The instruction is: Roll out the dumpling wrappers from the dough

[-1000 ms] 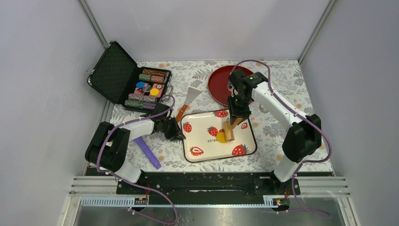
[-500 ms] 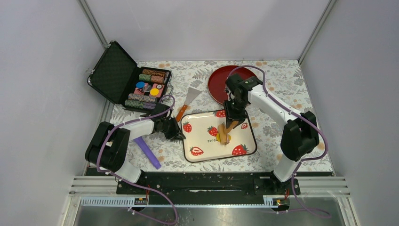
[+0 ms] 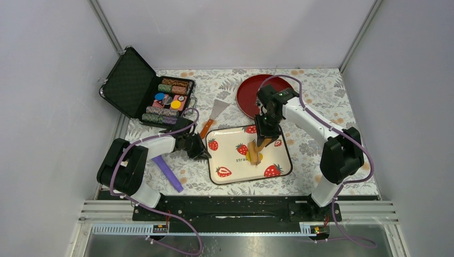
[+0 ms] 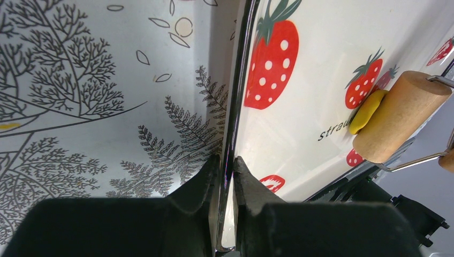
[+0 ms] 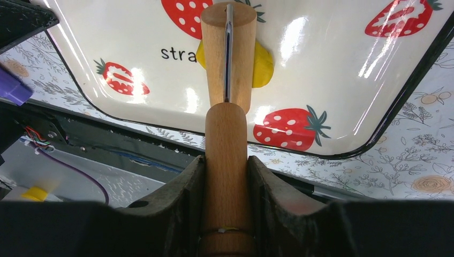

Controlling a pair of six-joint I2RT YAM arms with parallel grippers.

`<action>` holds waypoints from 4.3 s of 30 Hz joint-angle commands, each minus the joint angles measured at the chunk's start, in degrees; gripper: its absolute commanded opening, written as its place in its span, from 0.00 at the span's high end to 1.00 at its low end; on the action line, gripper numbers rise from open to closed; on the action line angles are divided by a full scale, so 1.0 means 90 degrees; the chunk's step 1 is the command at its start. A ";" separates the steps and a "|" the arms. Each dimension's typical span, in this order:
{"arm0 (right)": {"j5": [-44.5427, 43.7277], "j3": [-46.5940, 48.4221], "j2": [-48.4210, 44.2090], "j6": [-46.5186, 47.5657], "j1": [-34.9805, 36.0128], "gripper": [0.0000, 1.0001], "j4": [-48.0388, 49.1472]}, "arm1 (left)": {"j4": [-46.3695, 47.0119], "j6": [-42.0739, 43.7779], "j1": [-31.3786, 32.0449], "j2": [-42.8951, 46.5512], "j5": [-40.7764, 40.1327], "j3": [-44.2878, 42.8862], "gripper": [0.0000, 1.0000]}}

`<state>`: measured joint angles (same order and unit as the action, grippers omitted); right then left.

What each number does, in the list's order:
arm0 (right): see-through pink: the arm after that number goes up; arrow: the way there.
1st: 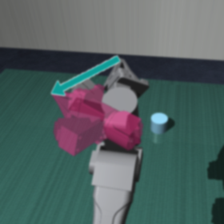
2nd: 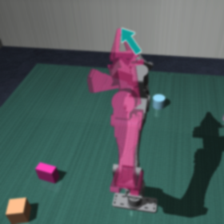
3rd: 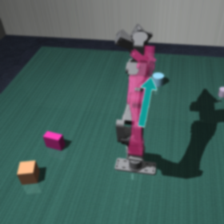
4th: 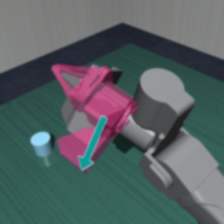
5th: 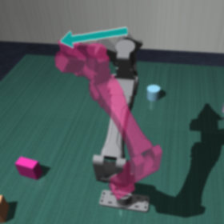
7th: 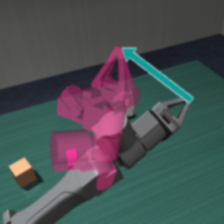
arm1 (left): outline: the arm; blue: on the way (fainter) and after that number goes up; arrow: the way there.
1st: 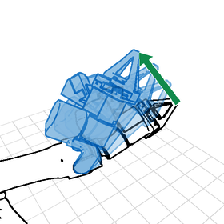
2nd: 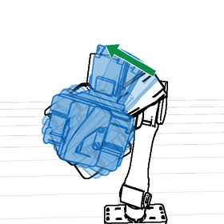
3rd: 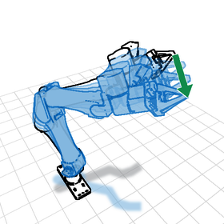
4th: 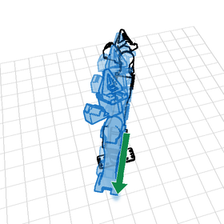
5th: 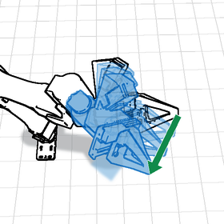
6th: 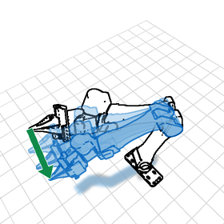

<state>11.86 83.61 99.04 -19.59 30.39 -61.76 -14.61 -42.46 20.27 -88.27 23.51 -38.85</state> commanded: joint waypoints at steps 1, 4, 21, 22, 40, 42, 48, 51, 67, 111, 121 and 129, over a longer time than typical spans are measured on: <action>-0.1091 -0.0443 0.0046 0.0178 -0.0094 1.00 -0.0420 | -0.0564 0.0206 -0.0127 -0.0203 -0.1248 0.0254 1.00; -0.1154 -0.0619 -0.0014 0.0225 -0.0215 1.00 -0.0417 | -0.0570 0.0206 -0.0124 -0.0211 -0.1248 0.0252 1.00; -0.1628 -0.1120 -0.0048 0.0348 -0.0475 1.00 -0.0467 | -0.0578 0.0167 -0.0262 -0.0225 -0.1305 0.0293 1.00; -0.1669 -0.1139 -0.0046 0.0358 -0.0484 1.00 -0.0479 | -0.0605 0.0167 -0.0274 -0.0235 -0.1316 0.0288 1.00; -0.1748 -0.1364 -0.0219 0.0399 -0.0699 1.00 -0.0563 | -0.0654 0.0087 -0.0319 -0.0230 -0.1458 0.0313 1.00; -0.1742 -0.1385 -0.0255 0.0391 -0.0725 1.00 -0.0559 | -0.0652 0.0089 -0.0327 -0.0234 -0.1449 0.0310 1.00; -0.1776 -0.1517 -0.0321 0.0421 -0.0786 1.00 -0.0561 | -0.0644 0.0089 -0.0329 -0.0232 -0.1435 0.0312 1.00; -0.1831 -0.1596 -0.0394 0.0412 -0.0851 1.00 -0.0561 | -0.0642 0.0089 -0.0336 -0.0235 -0.1436 0.0314 1.00; -0.2116 -0.1559 -0.0541 0.0415 -0.1001 1.00 -0.0787 | -0.0628 0.0091 -0.0349 -0.0233 -0.1417 0.0322 1.00; -0.1880 -0.0600 -0.0525 0.0518 -0.0782 1.00 -0.1205 | -0.0609 0.0108 -0.0368 -0.0250 -0.1363 0.0332 1.00; -0.1402 0.1223 -0.0046 0.0247 0.0184 1.00 -0.1649 | -0.0613 0.0137 -0.0373 -0.0275 -0.1341 0.0313 1.00; -0.1101 0.1876 0.0441 0.0085 0.0649 1.00 -0.1659 | -0.0613 0.0147 -0.0378 -0.0302 -0.1323 0.0305 1.00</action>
<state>-0.25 97.80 102.39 -17.41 35.38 -74.08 -14.31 -43.11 18.37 -88.27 23.99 -38.48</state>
